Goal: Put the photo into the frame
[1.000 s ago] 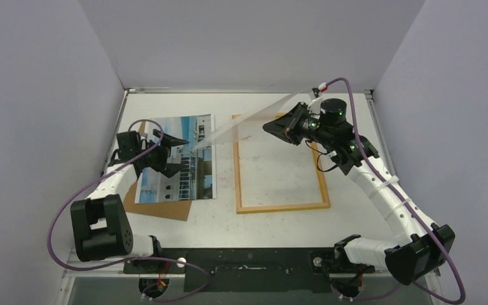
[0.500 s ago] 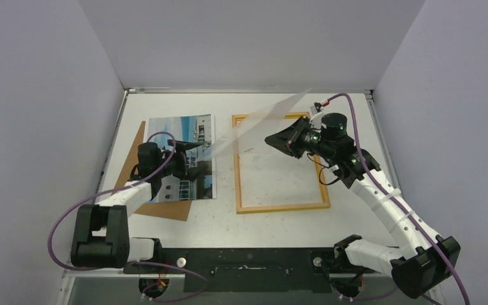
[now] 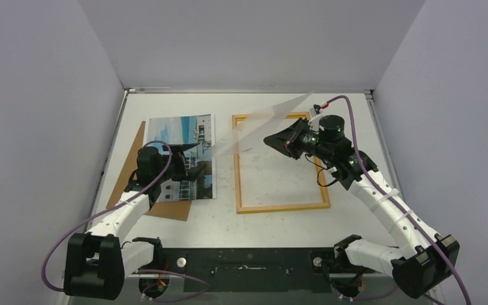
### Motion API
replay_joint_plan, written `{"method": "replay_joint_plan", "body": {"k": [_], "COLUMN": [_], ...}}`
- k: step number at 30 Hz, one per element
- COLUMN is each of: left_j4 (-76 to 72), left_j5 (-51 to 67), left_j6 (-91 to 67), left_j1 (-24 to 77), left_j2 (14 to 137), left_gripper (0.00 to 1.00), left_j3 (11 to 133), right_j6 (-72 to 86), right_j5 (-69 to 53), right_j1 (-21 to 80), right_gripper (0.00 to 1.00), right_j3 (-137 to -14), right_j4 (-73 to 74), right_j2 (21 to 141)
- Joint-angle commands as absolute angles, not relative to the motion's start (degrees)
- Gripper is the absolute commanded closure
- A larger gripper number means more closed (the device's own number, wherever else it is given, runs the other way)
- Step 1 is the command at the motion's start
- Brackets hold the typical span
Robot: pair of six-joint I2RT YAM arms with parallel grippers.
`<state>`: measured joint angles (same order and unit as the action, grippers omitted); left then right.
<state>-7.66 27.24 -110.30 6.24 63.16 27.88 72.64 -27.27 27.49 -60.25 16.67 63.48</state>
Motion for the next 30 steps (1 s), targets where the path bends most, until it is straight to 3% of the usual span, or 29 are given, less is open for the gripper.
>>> {"method": "replay_joint_plan", "body": {"k": [1, 7, 16, 22, 23, 24, 30], "left_j4": [-10.1, -12.8, -21.6, -20.9, -20.5, -20.2, -19.8], "left_j5": [21.9, 20.8, 15.4, 11.5, 11.1, 11.1, 12.8], "left_j6": [-114.5, -117.9, -119.7, -119.6, -119.0, -118.5, -116.0], "left_j1": [8.0, 12.3, 14.4, 14.6, 14.6, 14.5, 14.5], "left_j2": [64.0, 66.1, 70.3, 67.5, 67.1, 66.8, 66.0], "left_gripper": [0.28, 0.37, 0.65, 0.99, 1.0, 1.0, 1.0], "left_j3": [29.4, 28.0, 27.9, 26.0, 25.7, 25.4, 24.9], "right_j6": [73.7, 75.1, 76.0, 77.3, 77.1, 77.0, 78.2], "right_j5": [-27.5, -26.8, -27.3, -25.3, -24.4, -23.5, -18.2], "right_j1": [28.2, 28.7, 29.7, 29.8, 29.8, 29.8, 29.6], "right_gripper": [1.0, 1.0, 1.0, 1.0, 1.0, 0.98, 0.47], "right_j3": [-60.2, -58.7, -56.7, -55.2, -55.1, -55.0, -52.4], "right_j4": [10.9, 8.5, 9.3, 13.4, 15.1, 16.7, 23.3], "right_j2": [62.4, 61.9, 62.0, 60.5, 59.9, 59.4, 56.0]}}
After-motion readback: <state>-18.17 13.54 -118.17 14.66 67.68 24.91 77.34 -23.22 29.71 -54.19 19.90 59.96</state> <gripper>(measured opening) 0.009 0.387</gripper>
